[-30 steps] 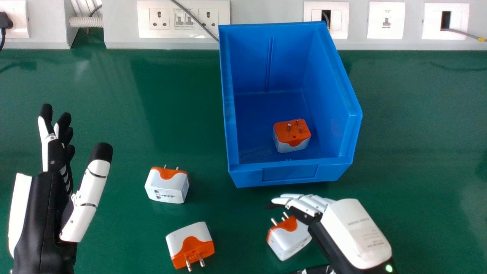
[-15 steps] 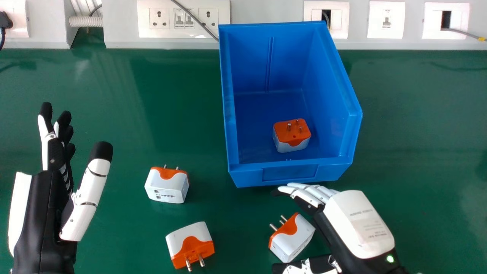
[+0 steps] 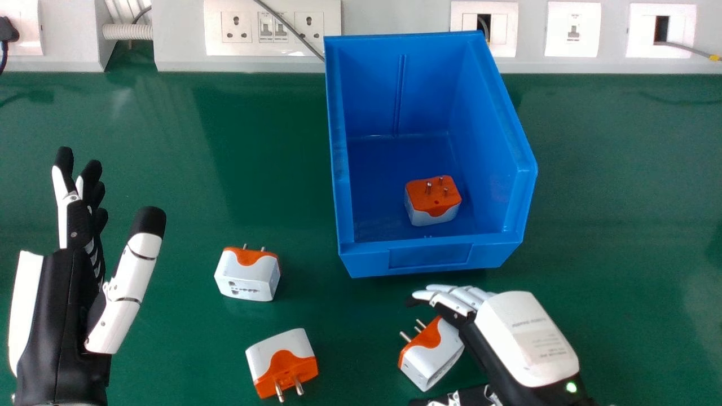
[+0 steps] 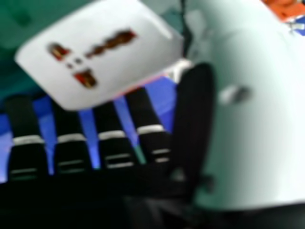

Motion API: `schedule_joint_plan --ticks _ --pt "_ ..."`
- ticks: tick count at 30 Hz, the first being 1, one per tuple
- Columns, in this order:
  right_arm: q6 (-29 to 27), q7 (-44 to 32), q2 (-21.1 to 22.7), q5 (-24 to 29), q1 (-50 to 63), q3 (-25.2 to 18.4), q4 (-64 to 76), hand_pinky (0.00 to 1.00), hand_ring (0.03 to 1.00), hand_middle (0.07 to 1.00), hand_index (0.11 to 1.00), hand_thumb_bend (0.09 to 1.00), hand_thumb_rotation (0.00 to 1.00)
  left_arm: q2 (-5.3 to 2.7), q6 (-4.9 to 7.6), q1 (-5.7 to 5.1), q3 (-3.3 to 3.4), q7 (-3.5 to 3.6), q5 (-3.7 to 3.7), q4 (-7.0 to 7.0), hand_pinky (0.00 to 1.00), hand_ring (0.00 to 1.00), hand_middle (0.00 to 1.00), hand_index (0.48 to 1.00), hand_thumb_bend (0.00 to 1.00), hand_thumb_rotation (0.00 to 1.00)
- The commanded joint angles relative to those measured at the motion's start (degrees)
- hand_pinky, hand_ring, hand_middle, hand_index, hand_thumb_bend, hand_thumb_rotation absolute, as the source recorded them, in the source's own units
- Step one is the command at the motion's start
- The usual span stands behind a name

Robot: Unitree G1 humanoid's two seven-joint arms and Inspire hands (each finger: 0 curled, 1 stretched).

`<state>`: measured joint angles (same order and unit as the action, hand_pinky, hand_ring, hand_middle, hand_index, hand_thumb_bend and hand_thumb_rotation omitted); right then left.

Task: Pick all objects and put in blue box

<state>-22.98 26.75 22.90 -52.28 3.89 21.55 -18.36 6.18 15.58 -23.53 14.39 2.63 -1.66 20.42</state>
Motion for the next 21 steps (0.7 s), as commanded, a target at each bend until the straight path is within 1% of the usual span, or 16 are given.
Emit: schedule_joint_plan --ticks 1,3,4,6,8,9,10,12,13,16,17,18,21 --pt "0.1 1.6 -0.3 0.5 -1.1 0.4 -0.3 0.61 0.73 0.778 0.739 0.634 0.26 0.48 0.16 0.08 0.38 0.0 0.5 1.55 1.0 1.0 1.0 1.0 0.57 0.78" --pt "0.6 1.0 -0.4 0.5 -1.3 0.6 -0.7 0.61 0.733 0.781 0.742 0.63 0.26 0.56 0.09 0.13 0.44 0.3 1.09 1.57 1.0 1.0 1.0 1.0 0.6 0.78" --pt "0.8 0.8 -0.4 0.5 -1.4 0.8 -1.0 0.62 0.733 0.781 0.744 0.627 0.26 0.65 0.12 0.18 0.5 0.41 1.19 1.57 1.0 1.0 1.0 1.0 0.61 0.78" --pt "1.5 0.6 -0.5 0.2 -1.7 1.3 -1.6 0.62 0.735 0.784 0.749 0.615 0.27 0.64 -0.44 0.22 0.53 0.57 1.52 2.02 1.0 1.0 1.0 1.0 0.62 0.78" --pt "1.9 0.6 -0.5 0.2 -2.0 1.7 -2.3 0.62 0.732 0.78 0.746 0.617 0.27 0.65 -0.69 0.36 0.55 0.84 2.15 2.2 1.0 1.0 1.0 1.0 0.63 0.78" --pt "2.0 0.8 -0.6 0.2 -2.2 1.9 -2.7 0.62 0.73 0.778 0.744 0.617 0.27 0.76 -0.63 0.45 0.62 0.93 2.24 2.11 1.0 1.0 1.0 1.0 0.64 0.78" --pt "2.1 1.0 -0.7 0.1 -2.5 2.1 -3.2 0.62 0.728 0.776 0.742 0.614 0.27 0.83 -0.59 0.54 0.71 0.93 2.17 2.02 1.0 1.0 1.0 1.0 0.65 0.79" --pt "2.2 1.7 -1.0 0.2 -3.0 2.4 -4.3 0.61 0.723 0.77 0.738 0.618 0.26 0.83 -0.8 0.66 0.8 0.76 1.85 2.08 1.0 1.0 1.0 1.0 0.65 0.78" --pt "2.1 2.1 -1.1 0.2 -3.4 2.6 -4.9 0.61 0.718 0.765 0.733 0.627 0.25 0.78 -1.09 0.67 0.77 0.74 1.82 2.31 1.0 1.0 1.0 1.0 0.64 0.78" --pt "2.6 2.1 -1.3 0.7 -4.3 3.0 -6.3 0.61 0.718 0.763 0.735 0.624 0.25 0.85 -1.52 0.73 0.79 1.01 2.15 2.57 1.0 1.0 1.0 1.0 0.63 0.77" --pt "2.7 2.1 -1.4 0.8 -4.6 3.1 -6.6 0.61 0.719 0.763 0.735 0.624 0.25 0.85 -1.58 0.72 0.82 1.01 2.13 2.58 1.0 1.0 1.0 1.0 0.63 0.77" --pt "2.9 2.2 -1.5 0.9 -4.9 3.2 -6.9 0.61 0.718 0.761 0.733 0.626 0.24 0.86 -1.54 0.74 0.83 1.05 2.16 2.58 1.0 1.0 1.0 1.0 0.62 0.77" --pt "3.4 2.7 -1.7 0.7 -6.0 3.7 -8.4 0.61 0.716 0.756 0.727 0.636 0.22 0.97 -1.42 1.0 0.91 1.33 2.63 2.44 1.0 1.0 1.0 1.0 0.6 0.77"
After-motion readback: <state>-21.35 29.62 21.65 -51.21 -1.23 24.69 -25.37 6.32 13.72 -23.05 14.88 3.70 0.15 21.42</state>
